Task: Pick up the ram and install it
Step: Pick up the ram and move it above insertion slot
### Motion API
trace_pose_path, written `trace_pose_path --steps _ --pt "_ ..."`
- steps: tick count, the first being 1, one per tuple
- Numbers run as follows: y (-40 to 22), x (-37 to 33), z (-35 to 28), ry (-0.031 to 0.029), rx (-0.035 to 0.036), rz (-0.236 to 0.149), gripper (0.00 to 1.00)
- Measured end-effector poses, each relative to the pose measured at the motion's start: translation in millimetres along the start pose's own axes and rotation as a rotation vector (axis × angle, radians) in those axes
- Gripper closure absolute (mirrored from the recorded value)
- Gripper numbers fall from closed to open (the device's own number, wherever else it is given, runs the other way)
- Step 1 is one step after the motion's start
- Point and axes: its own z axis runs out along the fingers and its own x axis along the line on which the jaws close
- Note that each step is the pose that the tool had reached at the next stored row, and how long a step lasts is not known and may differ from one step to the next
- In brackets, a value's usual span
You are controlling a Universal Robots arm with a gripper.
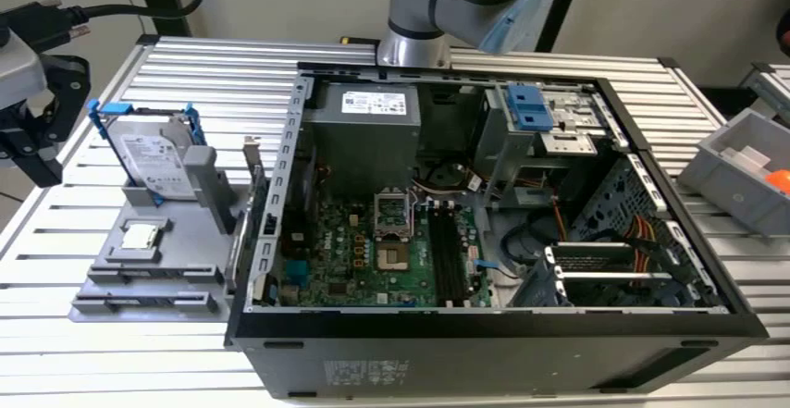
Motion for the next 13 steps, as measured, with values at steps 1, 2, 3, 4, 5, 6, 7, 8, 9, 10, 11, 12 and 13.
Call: trace_pose_path --steps 1,2,3,4,5,6,7,8,9,10,11,12,13 --pt "0.0 0.0 0.0 0.0004 0.0001 -0.007 1.00" --pt "0.0 0.0 0.0 0.0008 0.0002 -0.016 1.00" --pt "0.0 0.1 0.0 0.0013 0.0001 -0.026 1.00" --pt "0.1 0.0 0.0 0.0018 0.0001 -0.037 1.00" --pt "0.1 0.0 0.0 0.0023 0.0001 -0.048 1.00" --pt "0.1 0.0 0.0 0.0027 0.0001 -0.059 1.00" --pt "0.1 0.0 0.0 0.0033 0.0001 -0.069 1.00" --pt "0.2 0.0 0.0 0.0037 0.0002 -0.079 1.00" --pt "0.2 -0.1 0.0 0.0042 0.0001 -0.089 1.00" --pt "0.3 0.0 -0.1 0.0047 0.0002 -0.099 1.00" --pt "0.3 0.0 0.0 0.0051 0.0002 -0.108 1.00" --pt "0.4 0.0 0.0 0.0055 0.0002 -0.119 1.00" --pt "0.4 0.0 0.0 0.0060 0.0001 -0.130 1.00"
